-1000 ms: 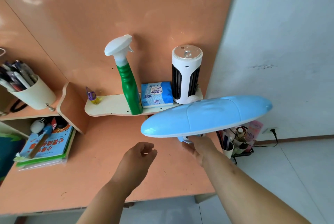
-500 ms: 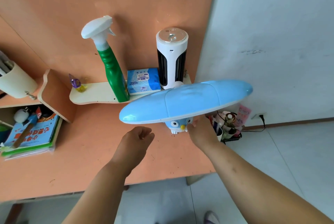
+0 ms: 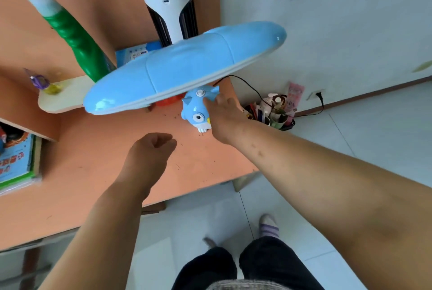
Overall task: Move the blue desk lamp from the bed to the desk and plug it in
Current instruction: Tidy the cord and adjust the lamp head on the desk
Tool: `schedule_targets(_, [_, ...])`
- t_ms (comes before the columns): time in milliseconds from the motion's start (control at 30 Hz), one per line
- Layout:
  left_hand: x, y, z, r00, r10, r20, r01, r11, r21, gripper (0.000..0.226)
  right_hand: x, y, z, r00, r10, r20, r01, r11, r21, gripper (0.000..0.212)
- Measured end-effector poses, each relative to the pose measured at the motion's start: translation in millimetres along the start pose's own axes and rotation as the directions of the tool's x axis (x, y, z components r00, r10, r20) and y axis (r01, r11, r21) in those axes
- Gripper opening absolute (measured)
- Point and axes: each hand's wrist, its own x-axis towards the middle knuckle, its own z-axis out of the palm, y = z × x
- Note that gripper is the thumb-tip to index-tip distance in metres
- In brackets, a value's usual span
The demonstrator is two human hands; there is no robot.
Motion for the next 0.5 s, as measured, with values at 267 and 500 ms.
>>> schedule_targets(267, [-5.0,2.0,1.3,1.000,-0.013,0.000,0.013,1.000,-0.009,0.021,8.0,-4.2,-6.6,0.999,-0.028,0.016,0.029,0.998,-0.055,0.088])
schedule_targets(500, [-5.6,-2.6,-2.4,0.999,-0.030,-0.023,0.029,0.999,-0.020,0.021,9.4,-4.4,-5.7,1.000,-0.014,0.026,0.015,0.999,-0.049,0.091])
